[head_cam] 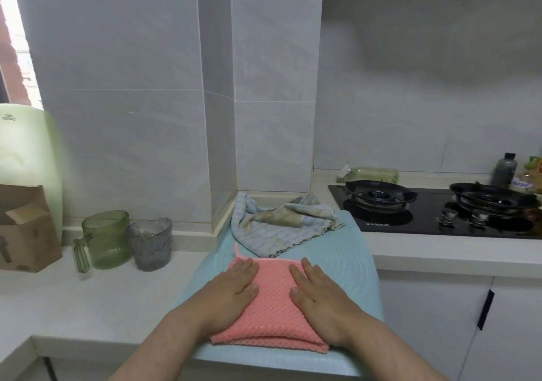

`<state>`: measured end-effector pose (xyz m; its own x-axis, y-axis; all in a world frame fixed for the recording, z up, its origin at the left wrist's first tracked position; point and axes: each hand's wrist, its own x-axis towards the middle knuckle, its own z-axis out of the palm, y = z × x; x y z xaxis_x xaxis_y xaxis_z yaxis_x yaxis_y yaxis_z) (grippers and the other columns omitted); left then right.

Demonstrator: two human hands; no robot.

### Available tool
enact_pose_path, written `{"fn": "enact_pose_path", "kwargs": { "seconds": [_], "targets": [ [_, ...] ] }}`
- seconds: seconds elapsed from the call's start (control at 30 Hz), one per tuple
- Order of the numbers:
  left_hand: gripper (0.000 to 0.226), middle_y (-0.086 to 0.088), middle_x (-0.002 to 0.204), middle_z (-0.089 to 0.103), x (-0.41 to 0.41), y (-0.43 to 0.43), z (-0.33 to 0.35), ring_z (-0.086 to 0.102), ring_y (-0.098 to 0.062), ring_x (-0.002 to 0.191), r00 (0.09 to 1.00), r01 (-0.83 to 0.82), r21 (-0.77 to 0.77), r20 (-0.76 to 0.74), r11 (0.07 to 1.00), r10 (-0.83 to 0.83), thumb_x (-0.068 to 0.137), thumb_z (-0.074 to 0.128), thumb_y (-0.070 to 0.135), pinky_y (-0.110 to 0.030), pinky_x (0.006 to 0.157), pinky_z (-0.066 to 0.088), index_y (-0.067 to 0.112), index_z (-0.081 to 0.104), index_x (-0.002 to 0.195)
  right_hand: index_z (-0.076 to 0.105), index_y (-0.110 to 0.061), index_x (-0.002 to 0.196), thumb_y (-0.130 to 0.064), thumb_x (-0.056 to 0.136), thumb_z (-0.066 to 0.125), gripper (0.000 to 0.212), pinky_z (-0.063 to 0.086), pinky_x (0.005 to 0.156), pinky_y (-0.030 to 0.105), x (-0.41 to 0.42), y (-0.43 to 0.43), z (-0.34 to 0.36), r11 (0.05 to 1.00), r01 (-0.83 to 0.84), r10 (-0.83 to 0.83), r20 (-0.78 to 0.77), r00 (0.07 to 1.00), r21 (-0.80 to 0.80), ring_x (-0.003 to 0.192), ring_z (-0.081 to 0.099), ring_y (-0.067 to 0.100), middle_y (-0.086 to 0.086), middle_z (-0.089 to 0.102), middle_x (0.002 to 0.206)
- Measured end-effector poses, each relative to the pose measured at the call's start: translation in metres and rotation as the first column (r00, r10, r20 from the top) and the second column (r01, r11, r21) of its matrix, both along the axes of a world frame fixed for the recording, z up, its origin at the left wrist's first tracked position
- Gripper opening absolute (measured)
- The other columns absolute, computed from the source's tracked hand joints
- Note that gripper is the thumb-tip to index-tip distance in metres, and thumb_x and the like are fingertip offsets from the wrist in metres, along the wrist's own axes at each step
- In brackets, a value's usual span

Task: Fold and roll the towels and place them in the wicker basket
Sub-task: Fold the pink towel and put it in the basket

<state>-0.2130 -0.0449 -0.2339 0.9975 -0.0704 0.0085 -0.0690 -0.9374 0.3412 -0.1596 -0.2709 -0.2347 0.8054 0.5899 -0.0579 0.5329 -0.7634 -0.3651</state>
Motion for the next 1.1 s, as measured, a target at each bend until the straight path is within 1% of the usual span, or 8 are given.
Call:
{"fn": "enact_pose_path", "kwargs": {
  "seconds": [0.17, 0.27, 0.33, 0.43, 0.57, 0.77, 0.93, 1.1],
  "targets": [
    [0.061, 0.009, 0.163, -0.010, 0.007, -0.001, 0.001, -0.010, -0.005, 0.148, 0.998, 0.001, 0.038, -0.058, 0.999, 0.001, 0.103, 0.019, 0.049, -0.023, 0.115, -0.005, 0.027, -0.002, 0.156, -0.004, -0.030, 0.156, -0.051, 0.102, 0.021, 0.063, -0.002, 0.123, 0.035, 0.002, 0.002, 0.003, 1.000, -0.013, 0.013, -0.004, 1.000, -0.024, 0.151, -0.008, 0.018, -0.001, -0.018, 0.162],
    [0.062, 0.008, 0.163, -0.009, 0.006, -0.004, 0.001, -0.010, -0.006, 0.148, 0.998, -0.011, 0.027, -0.053, 1.000, 0.013, 0.103, 0.019, 0.051, -0.023, 0.115, -0.005, 0.027, -0.001, 0.156, 0.016, -0.026, 0.155, -0.052, 0.096, 0.040, 0.069, 0.015, 0.121, 0.036, -0.001, 0.003, 0.006, 0.976, 0.128, -0.113, -0.095, 0.989, 0.177, 0.149, 0.014, 0.022, 0.003, 0.005, 0.164],
    [0.063, 0.009, 0.163, -0.009, 0.002, -0.004, -0.001, -0.010, -0.005, 0.148, 0.999, -0.036, -0.002, -0.022, 0.999, 0.036, 0.102, 0.020, 0.052, -0.023, 0.115, -0.005, 0.027, 0.000, 0.156, 0.049, -0.021, 0.130, -0.057, 0.088, 0.048, 0.056, 0.038, 0.106, 0.036, -0.004, 0.006, 0.007, 0.904, 0.311, -0.303, -0.072, 0.950, 0.294, 0.126, 0.045, 0.023, 0.002, 0.047, 0.137],
    [0.066, 0.010, 0.163, -0.011, -0.003, -0.007, -0.004, -0.010, -0.004, 0.148, 0.995, -0.086, -0.076, 0.038, 0.993, 0.089, 0.101, 0.025, 0.054, -0.023, 0.115, -0.004, 0.026, 0.002, 0.157, 0.060, -0.018, 0.095, -0.059, 0.082, 0.047, 0.044, 0.047, 0.084, 0.034, -0.008, 0.014, 0.018, 0.880, 0.443, -0.449, -0.004, 0.894, 0.169, 0.098, 0.055, 0.023, 0.001, 0.058, 0.100],
    [0.064, 0.009, 0.163, -0.002, -0.008, -0.005, -0.006, 0.000, -0.007, 0.149, 0.971, -0.173, -0.262, 0.117, 0.950, 0.209, 0.102, 0.031, 0.049, -0.025, 0.118, 0.001, 0.024, 0.008, 0.157, 0.049, -0.020, 0.101, -0.024, 0.082, 0.054, 0.020, 0.049, 0.070, 0.029, -0.006, 0.021, 0.035, 0.866, 0.383, -0.316, -0.242, 0.917, 0.321, 0.086, 0.060, 0.016, -0.001, 0.059, 0.095],
    [0.067, 0.041, 0.124, 0.031, -0.024, -0.014, 0.034, 0.030, 0.027, 0.112, 0.889, -0.040, -0.554, 0.360, 0.831, 0.283, 0.088, 0.068, 0.024, -0.008, 0.100, 0.028, 0.056, 0.021, 0.125, 0.053, -0.028, 0.104, -0.007, 0.082, 0.059, 0.030, 0.044, 0.068, 0.019, -0.005, 0.001, 0.093, 0.856, 0.105, -0.095, -0.046, 0.994, 0.506, 0.088, 0.059, 0.005, -0.009, 0.062, 0.100],
    [0.112, 0.017, 0.150, 0.035, -0.013, -0.023, 0.075, 0.036, -0.004, 0.137, 0.858, -0.012, -0.480, 0.445, 0.877, 0.255, 0.053, 0.080, 0.052, -0.036, 0.113, 0.034, 0.039, 0.024, 0.150, 0.062, -0.025, 0.107, -0.002, 0.078, 0.060, 0.037, 0.044, 0.074, 0.008, -0.014, -0.013, 0.153, 0.930, -0.110, 0.059, 0.153, 0.986, 0.350, 0.096, 0.060, 0.004, -0.014, 0.064, 0.103],
    [0.055, 0.008, 0.114, 0.069, -0.020, -0.053, 0.101, 0.066, -0.003, 0.100, 0.973, 0.128, -0.672, 0.226, 0.729, 0.038, 0.067, 0.077, 0.024, -0.035, 0.096, 0.053, 0.028, 0.062, 0.120, 0.062, -0.033, 0.111, -0.001, 0.076, 0.054, 0.047, 0.050, 0.082, 0.019, -0.034, -0.019, 0.188, 0.966, -0.159, 0.121, 0.186, 0.975, 0.204, 0.100, 0.060, 0.004, -0.016, 0.064, 0.107]
  ]
}}
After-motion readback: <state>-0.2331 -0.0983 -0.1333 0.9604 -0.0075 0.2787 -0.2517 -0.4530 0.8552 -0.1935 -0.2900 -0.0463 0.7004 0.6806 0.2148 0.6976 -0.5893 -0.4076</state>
